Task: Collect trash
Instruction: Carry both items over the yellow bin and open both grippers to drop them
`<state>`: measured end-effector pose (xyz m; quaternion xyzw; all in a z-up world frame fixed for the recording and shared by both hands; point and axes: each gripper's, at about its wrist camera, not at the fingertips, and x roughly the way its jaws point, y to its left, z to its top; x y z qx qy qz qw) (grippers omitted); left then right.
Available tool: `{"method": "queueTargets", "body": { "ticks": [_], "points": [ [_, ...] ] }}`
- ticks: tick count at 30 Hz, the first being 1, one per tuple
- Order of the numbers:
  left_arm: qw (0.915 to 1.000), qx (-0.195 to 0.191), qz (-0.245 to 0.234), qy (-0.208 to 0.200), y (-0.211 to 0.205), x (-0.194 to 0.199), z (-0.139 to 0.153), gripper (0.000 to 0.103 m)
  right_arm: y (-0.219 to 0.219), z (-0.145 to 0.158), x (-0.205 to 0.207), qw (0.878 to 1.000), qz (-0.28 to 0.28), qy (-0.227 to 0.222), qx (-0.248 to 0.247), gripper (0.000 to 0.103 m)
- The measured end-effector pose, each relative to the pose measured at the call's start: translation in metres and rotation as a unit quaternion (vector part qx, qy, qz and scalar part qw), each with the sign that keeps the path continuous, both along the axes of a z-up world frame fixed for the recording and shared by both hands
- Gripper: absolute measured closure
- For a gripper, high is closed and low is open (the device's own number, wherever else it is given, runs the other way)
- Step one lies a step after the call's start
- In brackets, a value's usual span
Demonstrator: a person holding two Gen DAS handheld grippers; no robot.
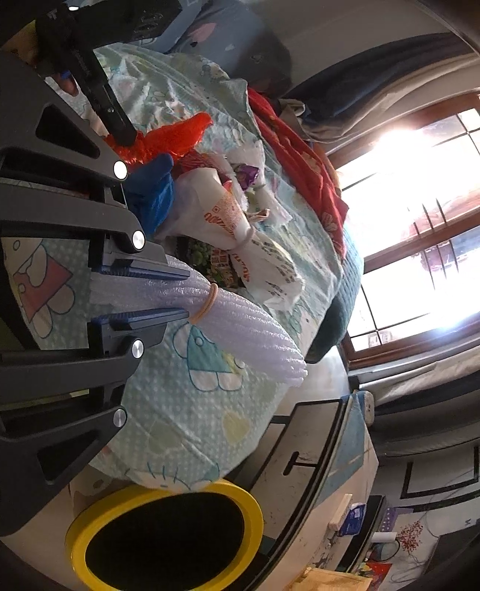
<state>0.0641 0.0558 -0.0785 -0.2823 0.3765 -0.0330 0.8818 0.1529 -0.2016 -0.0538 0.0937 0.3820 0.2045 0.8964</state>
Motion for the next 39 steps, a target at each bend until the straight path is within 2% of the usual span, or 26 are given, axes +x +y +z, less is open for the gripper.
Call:
{"method": "queueTargets", "body": {
  "ticks": [5,6,7,16,20,26,39],
  "points": [
    [0.9994,0.014,0.020,-0.025,0.010,-0.011,0.017,0.090,-0.005,0.011,-0.007,1.000,0.000,-0.030,-0.003,0.089],
    [0.9989,0.020,0.025,-0.033,0.012,-0.014,0.021,0.095,-0.005,0.013,-0.007,0.999,0.000,-0.034,-0.003,0.089],
    [0.9987,0.023,0.027,-0.038,0.013,-0.016,0.024,0.096,-0.004,0.014,-0.007,0.999,-0.002,-0.036,-0.003,0.089],
    [0.9949,0.047,0.030,-0.084,0.008,-0.026,0.051,0.097,-0.013,0.024,-0.010,0.998,-0.017,-0.052,-0.002,0.090],
    [0.9917,0.061,0.017,-0.112,-0.002,-0.023,0.067,0.097,-0.018,0.031,-0.011,0.998,-0.022,-0.066,-0.002,0.090],
    [0.9897,0.065,-0.005,-0.127,-0.023,-0.012,0.083,0.098,-0.035,0.039,-0.007,0.997,-0.034,-0.069,0.011,0.090],
    [0.9851,0.080,-0.079,-0.130,-0.103,0.035,0.089,0.098,-0.099,0.056,-0.001,0.992,-0.081,-0.085,0.043,0.090]
  ]
}}
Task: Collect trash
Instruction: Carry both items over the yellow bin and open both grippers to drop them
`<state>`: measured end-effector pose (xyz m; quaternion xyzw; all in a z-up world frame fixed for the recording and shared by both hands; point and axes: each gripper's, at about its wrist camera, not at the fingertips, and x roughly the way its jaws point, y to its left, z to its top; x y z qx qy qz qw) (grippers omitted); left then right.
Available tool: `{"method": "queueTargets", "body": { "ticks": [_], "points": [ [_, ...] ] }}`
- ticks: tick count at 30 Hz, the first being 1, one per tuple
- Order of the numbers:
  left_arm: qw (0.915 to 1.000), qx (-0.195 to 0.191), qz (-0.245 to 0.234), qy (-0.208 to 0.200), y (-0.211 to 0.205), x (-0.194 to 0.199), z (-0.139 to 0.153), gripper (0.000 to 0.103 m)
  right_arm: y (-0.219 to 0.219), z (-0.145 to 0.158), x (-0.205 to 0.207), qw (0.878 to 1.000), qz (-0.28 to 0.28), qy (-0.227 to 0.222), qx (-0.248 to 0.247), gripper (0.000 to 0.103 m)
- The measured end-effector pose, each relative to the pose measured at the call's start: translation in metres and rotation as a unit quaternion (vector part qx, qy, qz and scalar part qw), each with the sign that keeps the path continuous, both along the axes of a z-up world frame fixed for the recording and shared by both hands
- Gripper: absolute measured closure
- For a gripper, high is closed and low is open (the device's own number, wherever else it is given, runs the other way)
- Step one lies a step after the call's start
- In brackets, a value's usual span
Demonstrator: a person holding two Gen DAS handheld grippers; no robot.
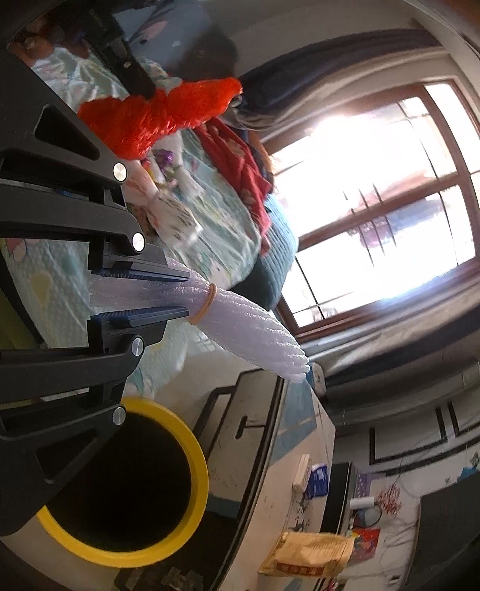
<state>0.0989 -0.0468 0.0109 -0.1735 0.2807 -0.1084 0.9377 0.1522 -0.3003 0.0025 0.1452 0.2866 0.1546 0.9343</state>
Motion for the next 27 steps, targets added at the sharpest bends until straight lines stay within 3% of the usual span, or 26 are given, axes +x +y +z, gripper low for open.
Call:
{"method": "queueTargets", "body": {
  "ticks": [14,27],
  "points": [
    [0.9959,0.017,-0.088,0.009,-0.078,0.027,-0.015,0.098,-0.095,0.005,-0.006,0.997,-0.075,-0.001,-0.010,0.090],
    [0.9873,0.020,-0.151,0.043,-0.134,0.064,-0.038,0.098,-0.150,-0.017,0.000,0.993,-0.108,0.049,-0.003,0.090]
  ]
}}
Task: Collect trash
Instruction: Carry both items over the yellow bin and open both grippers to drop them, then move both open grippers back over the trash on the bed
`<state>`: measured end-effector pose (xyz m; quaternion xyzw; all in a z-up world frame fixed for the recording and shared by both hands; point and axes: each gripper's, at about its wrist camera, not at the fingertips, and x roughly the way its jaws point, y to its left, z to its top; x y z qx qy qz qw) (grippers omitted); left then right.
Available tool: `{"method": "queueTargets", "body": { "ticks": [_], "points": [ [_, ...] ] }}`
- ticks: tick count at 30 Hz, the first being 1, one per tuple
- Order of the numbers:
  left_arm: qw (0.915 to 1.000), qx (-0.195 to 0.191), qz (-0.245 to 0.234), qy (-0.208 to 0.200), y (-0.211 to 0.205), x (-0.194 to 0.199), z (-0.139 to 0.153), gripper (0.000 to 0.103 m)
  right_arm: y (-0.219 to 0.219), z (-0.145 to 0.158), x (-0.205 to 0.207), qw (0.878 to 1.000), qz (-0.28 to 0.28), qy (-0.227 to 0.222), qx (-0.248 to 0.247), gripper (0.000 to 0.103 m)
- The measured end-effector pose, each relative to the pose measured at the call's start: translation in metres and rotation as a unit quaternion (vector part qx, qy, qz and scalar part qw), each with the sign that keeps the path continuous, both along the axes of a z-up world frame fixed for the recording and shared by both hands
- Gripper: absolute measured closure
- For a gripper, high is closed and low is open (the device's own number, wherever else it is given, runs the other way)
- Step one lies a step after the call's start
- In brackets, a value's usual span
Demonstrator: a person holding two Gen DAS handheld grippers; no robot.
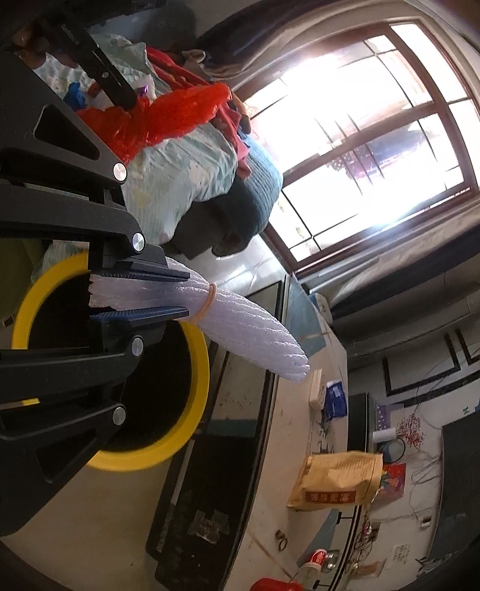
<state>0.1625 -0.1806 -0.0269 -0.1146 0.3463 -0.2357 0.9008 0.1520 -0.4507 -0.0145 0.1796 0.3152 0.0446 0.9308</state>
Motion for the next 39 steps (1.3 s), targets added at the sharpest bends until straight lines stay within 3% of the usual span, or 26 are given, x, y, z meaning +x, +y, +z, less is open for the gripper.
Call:
{"method": "queueTargets", "body": {
  "ticks": [6,13,18,22,24,27,30,32,35,39],
  "points": [
    [0.9991,0.007,-0.014,0.038,-0.031,0.024,-0.021,0.098,-0.027,-0.012,-0.002,1.000,-0.007,0.017,0.010,0.090],
    [0.9961,0.034,-0.042,0.069,-0.058,0.039,-0.053,0.097,-0.040,-0.039,-0.006,0.998,0.025,0.052,-0.007,0.089],
    [0.9944,0.038,-0.044,0.088,-0.066,0.049,-0.067,0.095,-0.046,-0.065,-0.002,0.996,0.042,0.076,0.021,0.086],
    [0.9936,0.032,-0.038,0.101,-0.064,0.054,-0.074,0.071,-0.048,-0.075,0.002,0.994,0.034,0.095,0.030,0.082],
    [0.9935,0.027,-0.041,0.102,-0.062,0.052,-0.075,0.058,-0.054,-0.079,0.005,0.994,0.019,0.103,0.037,0.073],
    [0.9931,0.017,-0.040,0.109,-0.059,0.050,-0.075,0.052,-0.058,-0.080,0.005,0.994,0.004,0.105,0.041,0.065],
    [0.9930,-0.002,-0.046,0.109,-0.056,0.045,-0.074,0.036,-0.059,-0.078,0.003,0.994,-0.004,0.105,0.043,0.059],
    [0.9932,-0.007,-0.049,0.105,-0.055,0.041,-0.070,0.032,-0.061,-0.074,0.000,0.994,-0.011,0.098,0.037,0.056],
    [0.9946,-0.012,-0.048,0.092,-0.048,0.034,-0.060,0.012,-0.064,-0.066,-0.003,0.996,-0.027,0.086,0.029,0.052],
    [0.9969,-0.018,-0.015,0.075,-0.029,0.024,-0.049,0.010,-0.058,-0.048,-0.008,0.997,-0.048,0.059,0.012,0.033]
  ]
}}
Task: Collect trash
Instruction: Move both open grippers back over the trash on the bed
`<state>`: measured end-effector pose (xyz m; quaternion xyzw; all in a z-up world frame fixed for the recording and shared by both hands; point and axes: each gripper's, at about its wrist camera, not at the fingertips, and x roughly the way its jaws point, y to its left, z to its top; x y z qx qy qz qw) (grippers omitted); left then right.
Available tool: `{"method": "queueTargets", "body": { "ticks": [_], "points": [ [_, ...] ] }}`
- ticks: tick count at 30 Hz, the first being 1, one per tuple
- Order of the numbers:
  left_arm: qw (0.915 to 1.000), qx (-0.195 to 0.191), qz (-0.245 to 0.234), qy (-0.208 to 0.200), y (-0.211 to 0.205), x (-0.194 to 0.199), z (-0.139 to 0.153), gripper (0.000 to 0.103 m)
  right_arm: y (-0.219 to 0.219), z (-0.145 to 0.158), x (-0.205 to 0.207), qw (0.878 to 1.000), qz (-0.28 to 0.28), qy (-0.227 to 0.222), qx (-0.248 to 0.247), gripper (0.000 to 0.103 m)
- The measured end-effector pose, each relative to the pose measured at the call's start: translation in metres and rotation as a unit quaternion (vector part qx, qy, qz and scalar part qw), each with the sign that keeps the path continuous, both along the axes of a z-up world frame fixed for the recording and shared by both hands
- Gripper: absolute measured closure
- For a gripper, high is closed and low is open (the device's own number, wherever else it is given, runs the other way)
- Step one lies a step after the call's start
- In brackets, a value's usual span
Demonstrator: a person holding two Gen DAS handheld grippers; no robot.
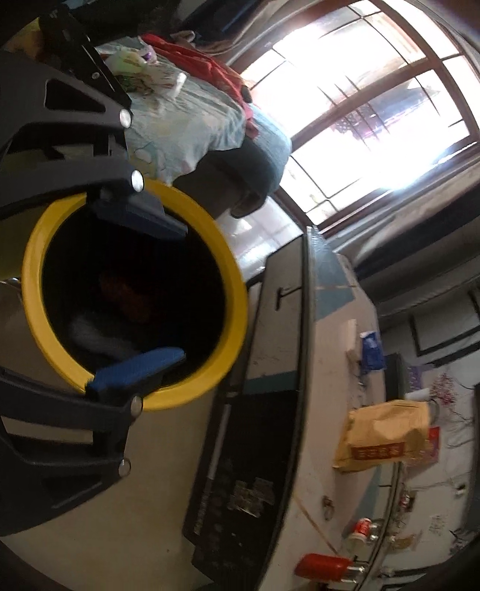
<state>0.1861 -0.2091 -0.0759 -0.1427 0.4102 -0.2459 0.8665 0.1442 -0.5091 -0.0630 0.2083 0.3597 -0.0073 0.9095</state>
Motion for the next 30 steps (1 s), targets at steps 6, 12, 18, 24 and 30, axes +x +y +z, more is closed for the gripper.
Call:
{"method": "queueTargets", "body": {
  "ticks": [6,12,18,24,30],
  "points": [
    [0.9986,0.014,0.042,-0.028,0.027,-0.012,0.019,0.010,0.014,0.025,-0.010,0.999,-0.012,-0.037,-0.027,0.022],
    [0.9955,0.030,0.072,-0.053,0.054,-0.022,0.031,0.010,0.038,0.047,-0.018,0.996,-0.023,-0.069,-0.046,0.017],
    [0.9914,0.039,0.099,-0.077,0.082,-0.036,0.042,0.010,0.075,0.059,-0.022,0.995,0.013,-0.079,-0.056,0.014],
    [0.9843,0.039,0.134,-0.108,0.114,-0.049,0.055,0.010,0.106,0.067,-0.028,0.994,0.036,-0.085,-0.054,0.012],
    [0.9762,0.051,0.161,-0.136,0.137,-0.060,0.062,0.010,0.132,0.070,-0.030,0.993,0.061,-0.083,-0.058,0.011]
  ]
}}
